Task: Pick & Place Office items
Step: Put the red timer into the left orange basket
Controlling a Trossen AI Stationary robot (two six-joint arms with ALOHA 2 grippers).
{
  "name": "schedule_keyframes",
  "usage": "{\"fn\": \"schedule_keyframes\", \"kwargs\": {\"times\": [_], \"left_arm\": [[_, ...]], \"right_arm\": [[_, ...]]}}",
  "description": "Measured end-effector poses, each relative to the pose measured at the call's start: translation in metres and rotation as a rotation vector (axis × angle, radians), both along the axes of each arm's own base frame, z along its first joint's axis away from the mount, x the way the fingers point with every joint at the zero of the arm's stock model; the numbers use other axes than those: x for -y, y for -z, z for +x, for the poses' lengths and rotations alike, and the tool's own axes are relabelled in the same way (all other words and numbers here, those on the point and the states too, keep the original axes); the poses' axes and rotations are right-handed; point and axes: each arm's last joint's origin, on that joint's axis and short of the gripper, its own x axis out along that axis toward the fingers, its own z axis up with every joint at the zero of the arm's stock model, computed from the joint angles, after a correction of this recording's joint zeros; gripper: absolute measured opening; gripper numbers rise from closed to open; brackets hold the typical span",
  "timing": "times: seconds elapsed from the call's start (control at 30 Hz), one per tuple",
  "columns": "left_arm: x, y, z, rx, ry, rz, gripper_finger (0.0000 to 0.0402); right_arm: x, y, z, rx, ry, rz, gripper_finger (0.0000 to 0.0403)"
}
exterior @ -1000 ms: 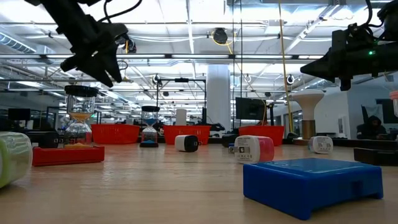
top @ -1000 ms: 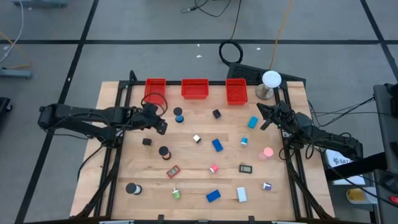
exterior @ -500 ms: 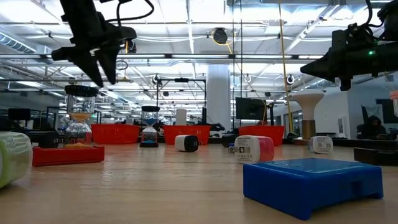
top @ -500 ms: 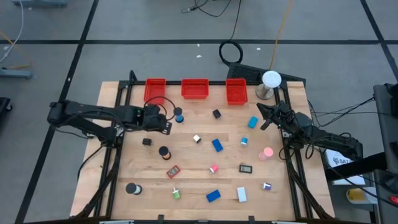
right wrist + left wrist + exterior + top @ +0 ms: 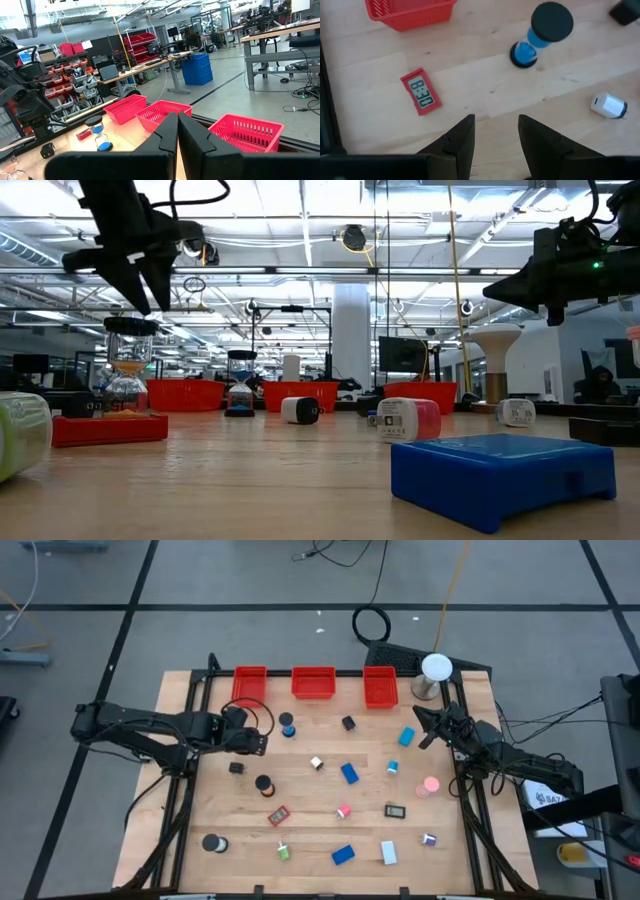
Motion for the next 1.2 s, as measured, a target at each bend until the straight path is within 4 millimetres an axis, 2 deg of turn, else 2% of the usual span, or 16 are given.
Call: {"fn": "schedule_keyframes", "kwargs": {"times": [0.23, 0.53, 0.6, 0.73, 1.0, 1.2], "left_arm": [[0.003, 0.007, 0.014, 0.001, 0.043, 0.069, 0.0154], [0.008, 0.008, 0.014, 0.002, 0.046, 0.083, 0.0154], [0.005, 0.013, 0.015, 0.021, 0.045, 0.085, 0.0154], [-0.001, 0.035, 0.019, 0.073, 0.05, 0.049, 0.0154], [-0.012, 0.031, 0.002, 0.107, -0.047, -0.032, 0.0154], [-0.025, 0.033, -0.001, 0.092, -0.12, -0.057, 0.0155]], "right_arm": [[0.0, 0.0, 0.0, 0.0, 0.0, 0.0, 0.0004], [0.0, 0.0, 0.0, 0.0, 0.0, 0.0, 0.0004], [0.0, 0.0, 0.0, 0.0, 0.0, 0.0, 0.0004], [0.0, 0.0, 0.0, 0.0, 0.0, 0.0, 0.0004], [0.0, 0.0, 0.0, 0.0, 0.0, 0.0, 0.0004], [0.0, 0.0, 0.0, 0.0, 0.0, 0.0, 0.0004]]}}
